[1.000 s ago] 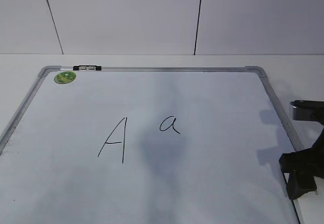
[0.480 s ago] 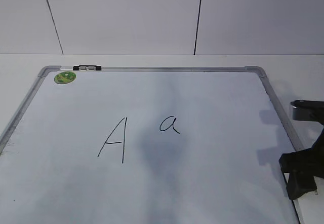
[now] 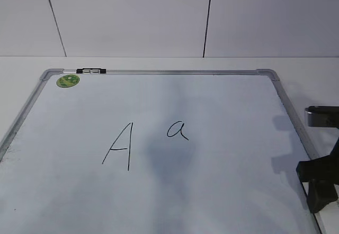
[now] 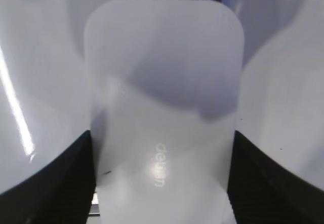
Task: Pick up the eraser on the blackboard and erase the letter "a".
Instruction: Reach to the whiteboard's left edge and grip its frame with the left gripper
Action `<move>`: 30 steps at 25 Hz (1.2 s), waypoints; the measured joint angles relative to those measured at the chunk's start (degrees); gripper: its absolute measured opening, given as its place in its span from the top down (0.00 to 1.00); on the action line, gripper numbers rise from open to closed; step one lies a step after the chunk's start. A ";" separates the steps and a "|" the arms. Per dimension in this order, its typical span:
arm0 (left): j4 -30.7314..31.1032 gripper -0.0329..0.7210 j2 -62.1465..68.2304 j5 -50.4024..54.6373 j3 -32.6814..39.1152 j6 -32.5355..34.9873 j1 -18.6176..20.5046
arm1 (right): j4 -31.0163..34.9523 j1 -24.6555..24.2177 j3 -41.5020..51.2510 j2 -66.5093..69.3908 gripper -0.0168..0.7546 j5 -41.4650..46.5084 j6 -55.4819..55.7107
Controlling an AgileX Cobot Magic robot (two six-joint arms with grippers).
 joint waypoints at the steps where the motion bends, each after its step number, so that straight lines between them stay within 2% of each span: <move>1: -0.24 0.65 0.00 0.00 0.00 0.00 0.00 | 0.00 0.00 -0.38 0.00 0.26 0.85 0.00; 14: -0.84 0.64 1.43 0.00 -0.36 0.00 0.00 | 0.00 0.00 -6.46 0.00 0.26 8.39 0.00; 22: -0.39 0.64 14.99 -1.54 -8.40 0.00 0.00 | 0.00 0.00 -9.32 0.00 0.26 12.59 0.00; 30: 1.17 0.64 29.03 -4.35 -15.83 0.00 0.00 | 0.63 0.00 -10.96 0.00 0.26 13.22 0.00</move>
